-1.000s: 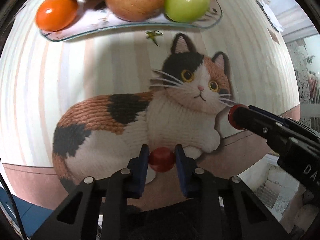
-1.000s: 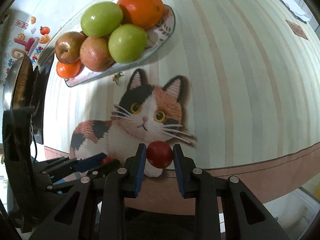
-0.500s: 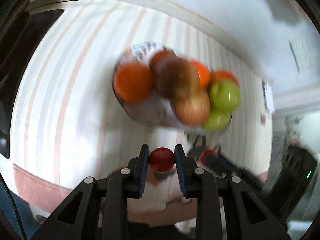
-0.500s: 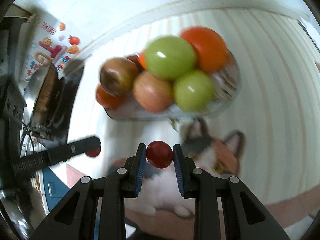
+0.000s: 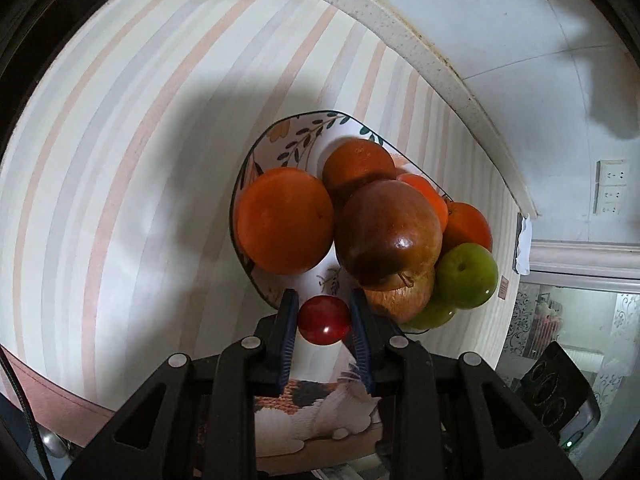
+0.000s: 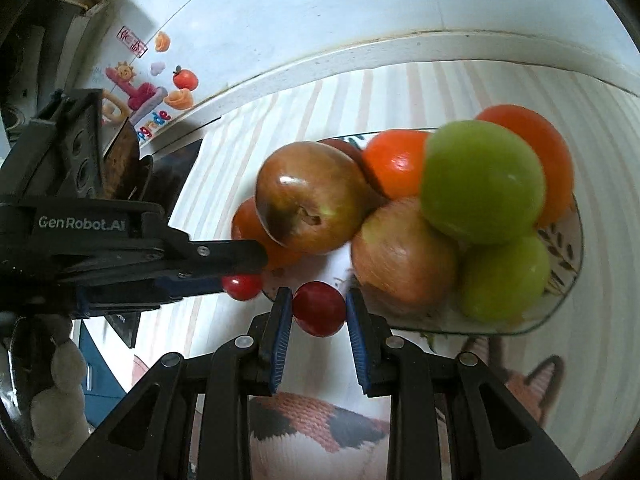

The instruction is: Organize fruits

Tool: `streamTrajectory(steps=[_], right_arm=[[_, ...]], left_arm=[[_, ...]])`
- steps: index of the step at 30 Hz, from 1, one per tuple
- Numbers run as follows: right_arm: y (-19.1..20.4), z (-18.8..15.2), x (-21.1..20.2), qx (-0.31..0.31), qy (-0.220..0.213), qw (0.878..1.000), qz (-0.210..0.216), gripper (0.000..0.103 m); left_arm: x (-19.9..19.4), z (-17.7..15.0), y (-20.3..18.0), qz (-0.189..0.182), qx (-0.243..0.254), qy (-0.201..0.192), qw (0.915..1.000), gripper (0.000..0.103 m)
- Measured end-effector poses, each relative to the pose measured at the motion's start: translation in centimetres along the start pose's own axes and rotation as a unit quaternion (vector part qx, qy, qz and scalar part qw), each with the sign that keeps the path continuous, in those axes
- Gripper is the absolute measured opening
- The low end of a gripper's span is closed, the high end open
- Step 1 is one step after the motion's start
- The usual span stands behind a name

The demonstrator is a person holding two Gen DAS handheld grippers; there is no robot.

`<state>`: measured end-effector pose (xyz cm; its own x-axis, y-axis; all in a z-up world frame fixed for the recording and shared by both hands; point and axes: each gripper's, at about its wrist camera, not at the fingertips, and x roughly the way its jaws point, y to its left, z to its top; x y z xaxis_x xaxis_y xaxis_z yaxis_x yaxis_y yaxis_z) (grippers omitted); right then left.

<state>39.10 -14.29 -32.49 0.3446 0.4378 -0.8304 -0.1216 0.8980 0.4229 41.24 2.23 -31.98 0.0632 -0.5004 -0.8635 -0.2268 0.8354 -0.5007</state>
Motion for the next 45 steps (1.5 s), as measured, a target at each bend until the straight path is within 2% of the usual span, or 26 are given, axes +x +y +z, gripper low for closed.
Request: streamTrajectory(steps=[6,7,11,13,17,19,20,22,24,25,29,35,38,45], right_arm=[[0.7,0.3,1.2,-0.007,0.006,1.000,-0.004,0.033],[0.8,0.5,1.4,-0.005,0.008,1.000,-0.007,0.042],[0.7,0.4,0.9,0.001,0.006,1.000,0.000,0.058],[0.9,0.2,0.3,0.002,0.005,1.000,-0.004,0.074],[0.3,0.0,-1.3,0.023,0.008,1.000,-0.015,0.079],[-0.5,-0.2,-2.2,0.038,0.016,0.999,-0.030,0.089],[-1.1,-0.4,-2.8,0.045,0.022,0.998,-0.043,0.090],[-1.8,-0.8,-3.8,0.049,0.027,0.996,-0.072,0.092],[-2.2,-1.0,-4.6,0.046,0.030,0.993,-0.100,0.095],[-2.5,-1.0,-5.1,0.047,0.032,0.992,-0.111,0.095],[-3.0,-1.0,-7.2,0.047,0.035,0.988,-0.140,0.097],[-2.8,-0.8,-11.2,0.030,0.009,0.986,-0.163,0.098],[-2.5,-0.6,-13.2,0.019,-0.003,0.986,-0.166,0.098],[-1.0,-1.6,-18.0,-0.001,-0.030,0.985,-0.170,0.098]], left_arm=[[0.2,0.4,-0.2,0.019,-0.007,0.003,0.9998,0.025],[0.1,0.4,-0.3,0.025,-0.006,0.002,0.9997,0.027],[-0.7,0.4,-0.9,0.038,0.008,-0.015,0.9991,0.031],[-1.1,0.3,-1.0,0.039,0.012,-0.019,0.9990,0.033],[-1.9,-0.2,-1.5,0.063,0.032,-0.027,0.9971,0.041],[-2.3,-0.6,-1.6,0.082,0.042,-0.034,0.9952,0.054],[-2.7,-0.9,-1.6,0.095,0.048,-0.039,0.9936,0.058],[-3.3,-1.6,-1.6,0.122,0.059,-0.052,0.9894,0.077],[-3.7,-2.3,-1.6,0.148,0.071,-0.060,0.9845,0.088],[-3.8,-2.7,-1.7,0.164,0.076,-0.064,0.9815,0.089],[-4.6,-5.0,-2.2,0.207,0.101,-0.081,0.9698,0.091],[-6.5,-8.6,-4.4,0.244,0.132,-0.122,0.9530,0.091],[-7.8,-9.9,-5.5,0.250,0.139,-0.144,0.9473,0.091],[-12.0,-13.2,-7.6,0.235,0.144,-0.189,0.9425,0.091]])
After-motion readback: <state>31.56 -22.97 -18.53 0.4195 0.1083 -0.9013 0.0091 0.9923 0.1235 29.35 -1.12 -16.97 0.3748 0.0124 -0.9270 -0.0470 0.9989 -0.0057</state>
